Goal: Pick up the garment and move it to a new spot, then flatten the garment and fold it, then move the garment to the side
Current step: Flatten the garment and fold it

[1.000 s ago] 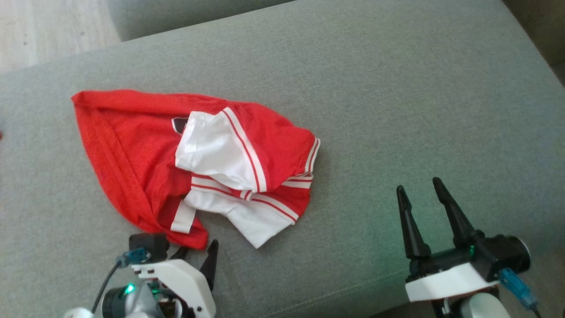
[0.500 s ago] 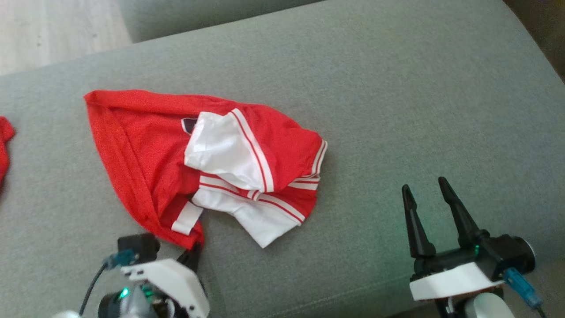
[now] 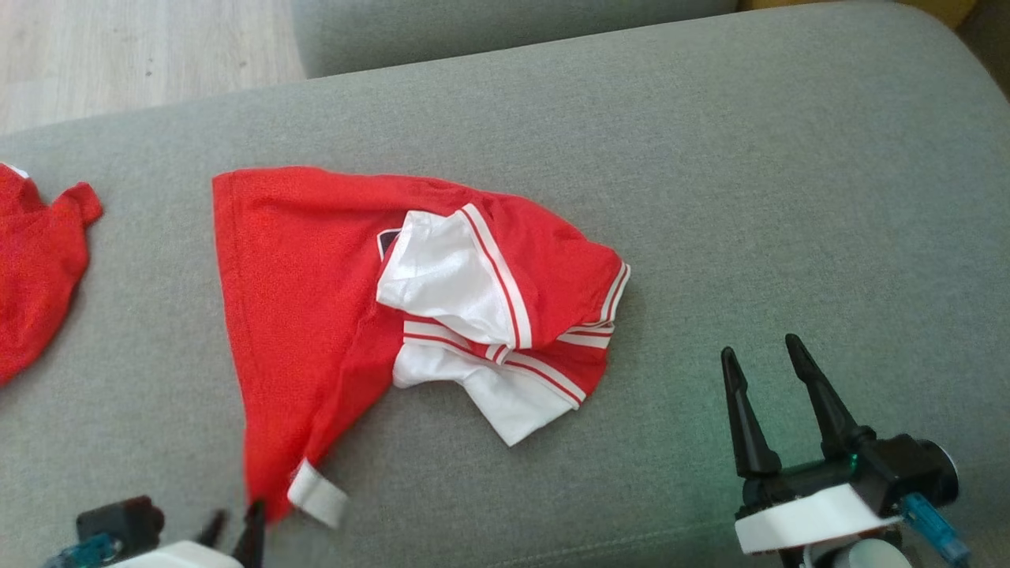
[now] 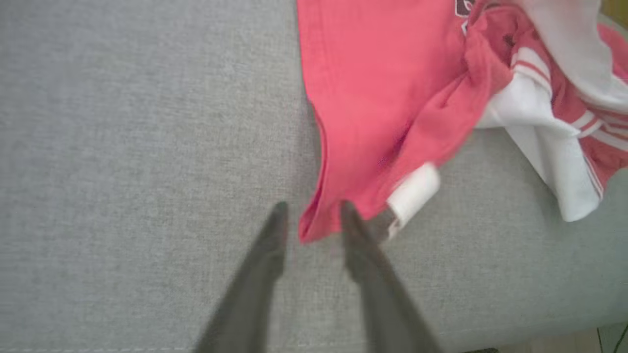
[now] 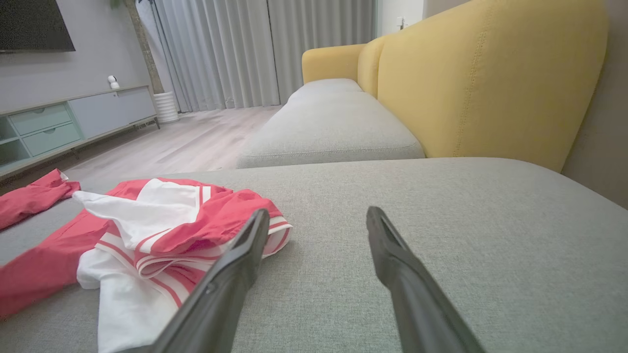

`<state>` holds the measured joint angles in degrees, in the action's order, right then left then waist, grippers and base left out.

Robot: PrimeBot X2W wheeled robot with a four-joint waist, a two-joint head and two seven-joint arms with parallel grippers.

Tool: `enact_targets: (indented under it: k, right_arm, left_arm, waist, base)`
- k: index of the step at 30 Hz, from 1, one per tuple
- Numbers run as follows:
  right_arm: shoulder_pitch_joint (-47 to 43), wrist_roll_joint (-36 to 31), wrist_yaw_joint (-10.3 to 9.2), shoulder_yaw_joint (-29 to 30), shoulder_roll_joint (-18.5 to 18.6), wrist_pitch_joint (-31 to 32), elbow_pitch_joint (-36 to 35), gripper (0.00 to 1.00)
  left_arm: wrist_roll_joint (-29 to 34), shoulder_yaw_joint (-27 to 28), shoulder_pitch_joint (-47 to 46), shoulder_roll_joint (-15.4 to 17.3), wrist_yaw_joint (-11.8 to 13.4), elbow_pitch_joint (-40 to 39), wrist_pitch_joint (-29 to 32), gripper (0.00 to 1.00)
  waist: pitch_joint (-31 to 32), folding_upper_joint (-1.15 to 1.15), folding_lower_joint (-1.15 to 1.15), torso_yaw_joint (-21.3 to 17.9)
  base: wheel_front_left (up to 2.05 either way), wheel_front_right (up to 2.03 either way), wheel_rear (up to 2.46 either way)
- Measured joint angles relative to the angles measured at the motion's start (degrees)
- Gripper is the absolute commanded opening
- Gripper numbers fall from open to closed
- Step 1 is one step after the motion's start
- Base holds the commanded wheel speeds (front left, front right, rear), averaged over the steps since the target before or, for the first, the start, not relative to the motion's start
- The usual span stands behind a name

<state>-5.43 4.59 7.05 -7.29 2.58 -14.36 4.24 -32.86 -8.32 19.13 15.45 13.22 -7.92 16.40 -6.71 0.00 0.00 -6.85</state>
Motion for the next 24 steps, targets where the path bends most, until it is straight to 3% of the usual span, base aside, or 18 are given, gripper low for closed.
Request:
enact_targets:
  k: [7,10,16,21,24]
  right_arm:
    - [0.02,-0.43,0.0,-0.05,0.0,0.0,0.03,1.0]
    - [0.03,-0.58,0.0,-0.13,0.0,0.0,0.1,1.0]
    - [0.15,-0.55,0.0,-0.65,0.0,0.0,0.24,1.0]
    - [0.65,0.07,0.0,-1.65,0.0,0.0,0.3,1.0]
    - [1.27,0.4,0.0,-1.75,0.01,0.0,0.32,1.0]
  left_arm:
    - [5.0,1.94,1.44,2.38,4.68,-3.6,-0.94,1.0]
    - [7.3,0.22,1.71,3.33,4.8,-8.64,-0.05,1.0]
    - [10.03,-13.36,-5.02,2.86,-1.2,-13.29,5.9,1.0]
    - [11.89,-22.34,-15.36,-2.08,-5.76,-3.22,8.76,1.0]
    - [13.99,-25.25,-18.42,-3.64,-6.68,4.85,9.31,1.0]
  waist:
    - [-0.05,0.0,0.0,-0.77]
    - [-0.06,0.0,0.0,-1.56]
    - [-0.6,0.0,0.0,-3.19]
    - [-1.18,0.0,0.0,-5.08]
    - [-1.61,0.0,0.0,-6.46]
  base:
    - [0.0,0.0,0.0]
    - [0.0,0.0,0.0]
    - [0.0,0.0,0.0]
    - [0.0,0.0,0.0]
    - [0.0,0.0,0.0]
